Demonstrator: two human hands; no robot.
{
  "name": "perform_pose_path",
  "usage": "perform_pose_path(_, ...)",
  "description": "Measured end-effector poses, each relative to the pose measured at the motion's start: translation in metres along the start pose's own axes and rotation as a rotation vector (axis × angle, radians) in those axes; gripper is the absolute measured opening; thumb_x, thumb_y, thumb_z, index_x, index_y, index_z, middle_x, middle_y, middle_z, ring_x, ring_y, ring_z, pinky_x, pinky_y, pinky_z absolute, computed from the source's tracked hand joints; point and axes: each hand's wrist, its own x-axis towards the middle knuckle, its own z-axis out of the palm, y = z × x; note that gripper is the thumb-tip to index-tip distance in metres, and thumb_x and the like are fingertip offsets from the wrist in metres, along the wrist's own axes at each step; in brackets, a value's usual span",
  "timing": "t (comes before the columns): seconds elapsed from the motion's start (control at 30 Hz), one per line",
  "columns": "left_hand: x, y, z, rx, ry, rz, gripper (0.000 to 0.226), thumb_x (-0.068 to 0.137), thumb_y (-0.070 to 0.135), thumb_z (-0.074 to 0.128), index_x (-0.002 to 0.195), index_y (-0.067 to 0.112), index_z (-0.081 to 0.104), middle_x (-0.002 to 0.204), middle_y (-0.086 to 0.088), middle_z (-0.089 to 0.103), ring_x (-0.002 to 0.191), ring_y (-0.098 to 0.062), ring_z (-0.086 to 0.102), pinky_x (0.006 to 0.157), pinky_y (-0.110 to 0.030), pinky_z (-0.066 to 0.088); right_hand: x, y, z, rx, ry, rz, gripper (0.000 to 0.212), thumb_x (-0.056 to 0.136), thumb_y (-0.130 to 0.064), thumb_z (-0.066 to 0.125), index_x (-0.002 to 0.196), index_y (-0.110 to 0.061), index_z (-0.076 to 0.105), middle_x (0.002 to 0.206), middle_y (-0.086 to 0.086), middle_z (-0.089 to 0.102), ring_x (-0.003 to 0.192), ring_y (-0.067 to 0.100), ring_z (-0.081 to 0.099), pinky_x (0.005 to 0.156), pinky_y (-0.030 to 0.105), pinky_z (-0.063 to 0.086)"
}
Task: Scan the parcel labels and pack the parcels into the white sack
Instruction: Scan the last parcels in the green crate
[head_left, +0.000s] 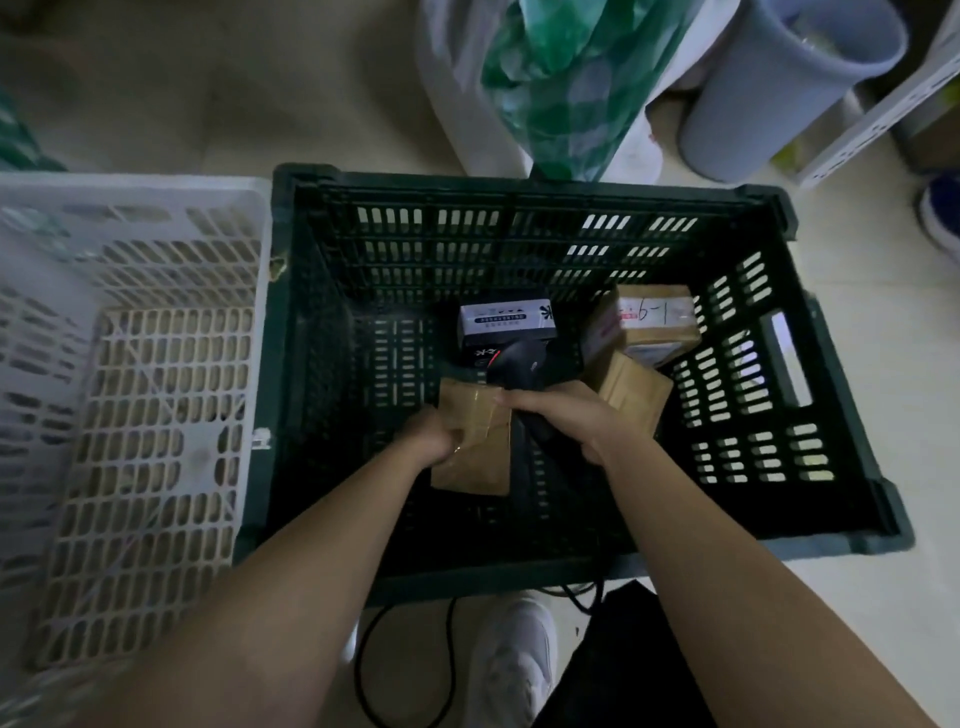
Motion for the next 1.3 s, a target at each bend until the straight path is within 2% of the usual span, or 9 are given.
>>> perform_pose_path(0.17, 0.029, -0.007, 0.012, 0.088, -0.094, -0.019, 0.063, 0.088, 0.039, 0.058, 0.143, 0.013, 0.041, 0.138, -0.011, 0.051, 0.117, -0.027, 0.055, 0.097, -0.036, 0.047, 0.012, -0.002, 0.007, 0.226, 0.004, 0.025, 0.037, 0.087, -0.035, 0.062, 0.106, -0.003, 0.063, 0.087, 0.017, 0.075, 0.078, 0.024, 0.072, 0.064, 0.027, 0.048)
perform_pose_path(0.27, 0.037, -0.012, 0.014, 0.172, -0.108, -0.022, 0.069, 0.089, 0.027, 0.057, 0.149, 0.01, 0.025, 0.141, -0.013, 0.046, 0.121, -0.029, 0.052, 0.1, -0.037, 0.045, 0.023, -0.003, 0.018, 0.198, 0.112, 0.044, 0.045, 0.076, -0.045, 0.063, 0.093, -0.003, 0.063, 0.08, 0.017, 0.073, 0.079, 0.031, 0.071, 0.07, 0.035, 0.056)
perform_pose_path(0.33, 0.044, -0.017, 0.015, 0.206, -0.102, -0.013, 0.067, 0.088, 0.027, 0.059, 0.146, 0.01, 0.03, 0.139, -0.014, 0.048, 0.119, -0.029, 0.054, 0.099, -0.038, 0.046, 0.028, -0.002, 0.023, 0.224, 0.148, 0.069, 0.042, 0.067, -0.042, 0.071, 0.083, -0.004, 0.064, 0.075, 0.013, 0.067, 0.072, 0.031, 0.069, 0.078, 0.045, 0.059)
perform_pose_path(0.47, 0.05, -0.019, 0.012, 0.217, -0.093, -0.03, 0.044, 0.088, 0.027, 0.06, 0.129, 0.01, 0.053, 0.125, -0.012, 0.059, 0.104, -0.027, 0.062, 0.078, -0.032, 0.054, 0.032, 0.002, 0.026, 0.348, 0.13, 0.119, 0.022, 0.077, -0.016, 0.08, 0.083, -0.001, 0.065, 0.057, 0.01, 0.054, 0.046, 0.021, 0.056, 0.053, 0.03, 0.055)
perform_pose_path(0.8, 0.032, -0.011, 0.004, 0.3, 0.02, -0.091, 0.022, 0.097, 0.012, 0.048, 0.114, 0.005, 0.06, 0.117, -0.013, 0.059, 0.091, -0.023, 0.056, 0.072, -0.028, 0.044, 0.051, 0.014, 0.049, 0.314, 0.09, 0.228, 0.058, 0.078, -0.04, 0.065, 0.123, -0.004, 0.058, 0.113, 0.016, 0.065, 0.1, 0.034, 0.063, 0.093, 0.042, 0.051)
perform_pose_path(1.03, -0.006, 0.0, -0.021, 0.174, 0.102, -0.004, 0.029, 0.097, 0.023, 0.045, 0.117, 0.011, 0.062, 0.112, -0.007, 0.063, 0.09, -0.021, 0.06, 0.071, -0.027, 0.047, 0.031, -0.006, 0.04, 0.398, 0.112, 0.069, 0.059, 0.074, -0.036, 0.067, 0.123, -0.005, 0.058, 0.106, 0.014, 0.067, 0.093, 0.033, 0.065, 0.082, 0.04, 0.053)
perform_pose_path(1.13, -0.046, 0.025, -0.043, 0.011, 0.175, 0.006, 0.064, 0.097, 0.045, 0.045, 0.143, 0.002, 0.031, 0.115, -0.01, 0.062, 0.093, -0.023, 0.06, 0.068, -0.029, 0.048, -0.001, -0.029, 0.027, 0.534, 0.118, -0.054, 0.058, 0.072, -0.032, 0.065, 0.122, -0.004, 0.058, 0.099, 0.014, 0.066, 0.093, 0.031, 0.068, 0.069, 0.035, 0.049)
perform_pose_path(1.2, -0.078, 0.037, -0.057, -0.114, 0.21, 0.001, 0.097, 0.092, 0.062, 0.043, 0.15, 0.0, -0.004, 0.139, -0.014, 0.048, 0.118, -0.029, 0.054, 0.088, -0.033, 0.047, -0.033, -0.044, 0.023, 0.63, 0.106, -0.182, 0.035, 0.086, -0.022, 0.061, 0.114, -0.003, 0.056, 0.101, 0.012, 0.064, 0.098, 0.027, 0.07, 0.071, 0.035, 0.053)
perform_pose_path(1.3, -0.124, 0.042, -0.072, -0.351, 0.267, 0.063, 0.131, 0.069, 0.08, 0.053, 0.147, 0.008, -0.024, 0.159, -0.012, 0.014, 0.142, -0.032, 0.025, 0.113, -0.04, 0.03, -0.088, -0.054, 0.024, 0.676, 0.083, -0.346, 0.017, 0.093, -0.014, 0.056, 0.11, -0.011, 0.052, 0.102, 0.008, 0.065, 0.093, 0.02, 0.071, 0.068, 0.034, 0.057)
